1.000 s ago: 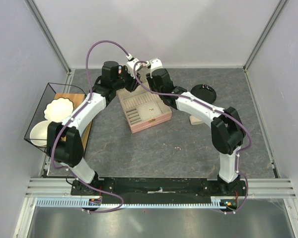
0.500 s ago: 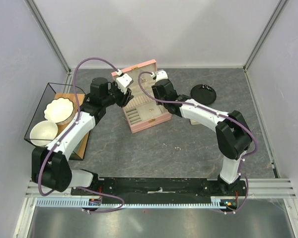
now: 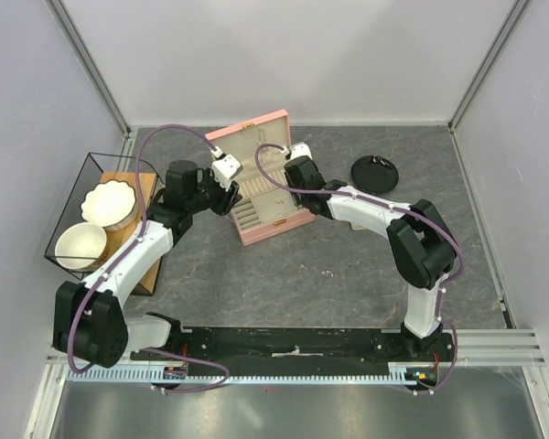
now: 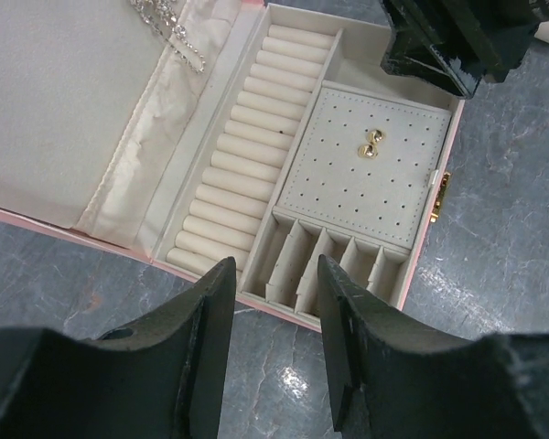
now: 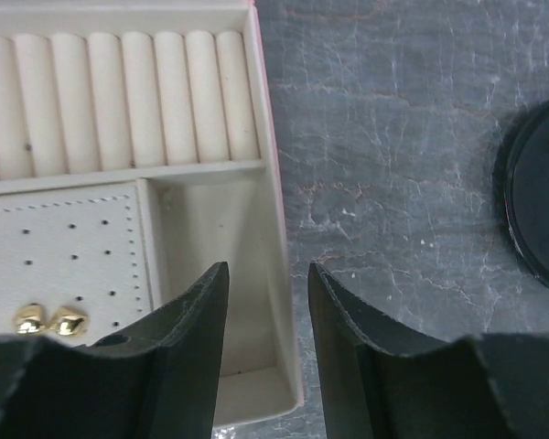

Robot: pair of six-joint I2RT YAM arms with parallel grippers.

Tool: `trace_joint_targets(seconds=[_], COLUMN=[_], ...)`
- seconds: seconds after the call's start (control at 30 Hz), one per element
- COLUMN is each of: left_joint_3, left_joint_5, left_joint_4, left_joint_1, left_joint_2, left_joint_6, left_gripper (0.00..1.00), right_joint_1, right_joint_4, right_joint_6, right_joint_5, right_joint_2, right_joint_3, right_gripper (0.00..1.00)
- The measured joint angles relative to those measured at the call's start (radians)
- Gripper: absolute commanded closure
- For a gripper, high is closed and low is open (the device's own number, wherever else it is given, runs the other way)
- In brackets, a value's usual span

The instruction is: Organize the mixed jewelry

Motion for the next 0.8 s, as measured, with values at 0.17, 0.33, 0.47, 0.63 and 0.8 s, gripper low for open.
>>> trace_joint_targets(seconds=[0.17,0.33,0.47,0.63,0.8], left_joint_3=[0.000,-0.006,-0.007,-0.007,0.021], left_joint_5=[0.000,0.000,-0.001,0.000,0.008], left_joint_4=[0.002,0.006,0.008,0.008,0.007], left_joint_1=[0.001,0.003,0.010,0.019,0.022], left_joint_2=[-0.011,-0.011,-0.011,-0.011,0.006], left_joint_6=[0.000,0.000,0.000,0.000,-0.003], left_gripper=[0.51,0.51,0.51,0.51,0.51], right_joint_1=[-0.018,-0.028,-0.028,-0.027,-0.027], right_joint_4=[-0.008,0.001,0.011,0.048,0.070], right_joint_6=[0.002,0.016,0.012,0.043,0.081], right_joint_5=[0.010,-0.002,-0.011,-0.022,-0.024], right_joint_2=[0.020,0.030,0.019,-0.021,-0.063], right_joint_3=[-0.016,-0.028,-0.046,-0.108,-0.167], right_gripper=[0.58,0.93,1.00,1.00,1.00])
